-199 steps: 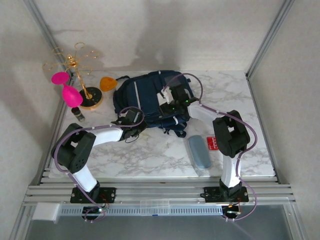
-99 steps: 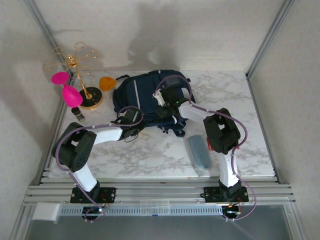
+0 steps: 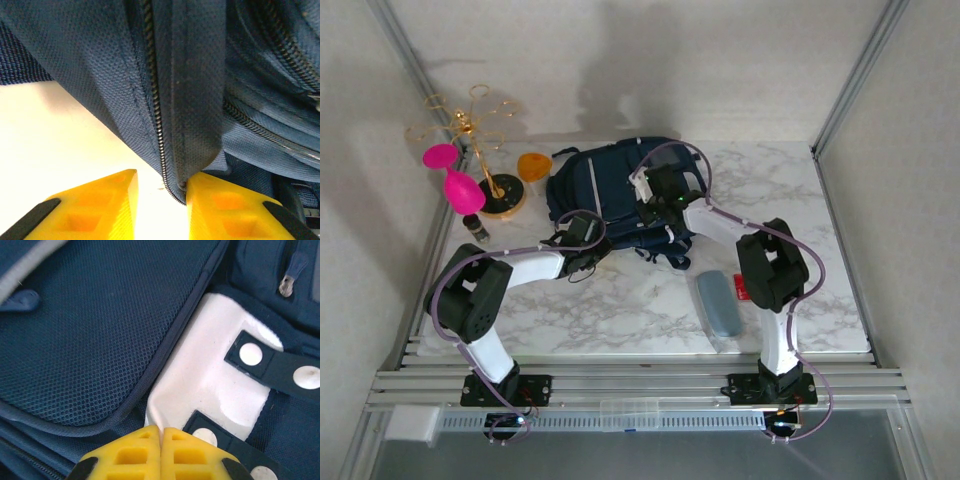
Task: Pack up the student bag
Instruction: Unzip the student bag at the center of the table.
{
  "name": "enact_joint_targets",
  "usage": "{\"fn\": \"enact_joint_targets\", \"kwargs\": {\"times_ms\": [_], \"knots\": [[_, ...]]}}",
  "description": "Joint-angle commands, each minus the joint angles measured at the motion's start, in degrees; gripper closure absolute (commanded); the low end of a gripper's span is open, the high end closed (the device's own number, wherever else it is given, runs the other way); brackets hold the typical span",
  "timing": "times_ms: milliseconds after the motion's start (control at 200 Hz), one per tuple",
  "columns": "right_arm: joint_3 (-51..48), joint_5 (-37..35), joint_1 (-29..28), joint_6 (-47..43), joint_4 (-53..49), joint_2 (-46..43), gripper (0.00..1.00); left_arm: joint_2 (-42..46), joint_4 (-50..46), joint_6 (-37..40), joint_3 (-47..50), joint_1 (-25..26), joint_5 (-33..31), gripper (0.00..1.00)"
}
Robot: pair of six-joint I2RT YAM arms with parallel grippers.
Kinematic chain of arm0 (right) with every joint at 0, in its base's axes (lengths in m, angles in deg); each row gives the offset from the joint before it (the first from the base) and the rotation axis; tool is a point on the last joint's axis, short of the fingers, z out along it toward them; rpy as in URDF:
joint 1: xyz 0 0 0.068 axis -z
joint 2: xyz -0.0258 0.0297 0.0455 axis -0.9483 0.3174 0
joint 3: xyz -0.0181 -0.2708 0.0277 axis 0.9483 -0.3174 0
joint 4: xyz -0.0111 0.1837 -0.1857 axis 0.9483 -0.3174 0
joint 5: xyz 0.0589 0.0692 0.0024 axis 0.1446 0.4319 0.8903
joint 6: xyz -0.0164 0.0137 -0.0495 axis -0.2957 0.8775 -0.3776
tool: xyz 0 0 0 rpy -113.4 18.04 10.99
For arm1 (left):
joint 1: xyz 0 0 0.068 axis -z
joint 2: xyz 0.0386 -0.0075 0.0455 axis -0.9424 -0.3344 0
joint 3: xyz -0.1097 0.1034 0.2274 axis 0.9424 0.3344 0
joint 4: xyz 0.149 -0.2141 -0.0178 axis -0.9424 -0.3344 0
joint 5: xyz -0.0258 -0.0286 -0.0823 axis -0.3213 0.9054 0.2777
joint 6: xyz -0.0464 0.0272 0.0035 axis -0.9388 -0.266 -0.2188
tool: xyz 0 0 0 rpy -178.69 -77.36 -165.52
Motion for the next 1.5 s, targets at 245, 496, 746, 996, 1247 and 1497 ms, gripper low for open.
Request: {"fn": "enact_joint_targets", "kwargs": {"times_ms": [245, 496, 746, 996, 1247, 1497], "knots": [[-6.3, 12.6, 2.5, 9.2, 6.3, -13.3, 1.00, -2.5, -5.8, 2.9, -5.4, -3.8, -1.6, 0.71], [-9.5, 18.2, 2.2, 19.0, 11.0, -13.3, 1.00, -3.2, -5.8, 8.0, -8.6, -6.9, 0.0, 0.68], [-9.3, 17.5, 2.4, 21.6, 11.0, -13.5, 1.00, 10.1, -11.5, 11.1, -5.3, -1.6, 0.1, 0.56], [-8.1, 18.0, 2.5, 22.7, 10.2, -13.4, 1.00, 3.5, -18.9, 22.3, -16.8, 8.2, -2.4, 0.53], [-6.4, 18.7, 2.8, 23.3, 9.4, -12.8, 1.00, -3.5, -22.4, 32.4, -23.8, 13.5, -13.5, 0.53], [-6.0, 18.7, 2.9, 23.6, 9.5, -12.1, 1.00, -5.7, -18.5, 35.6, -23.7, 13.5, -16.7, 0.57]]}}
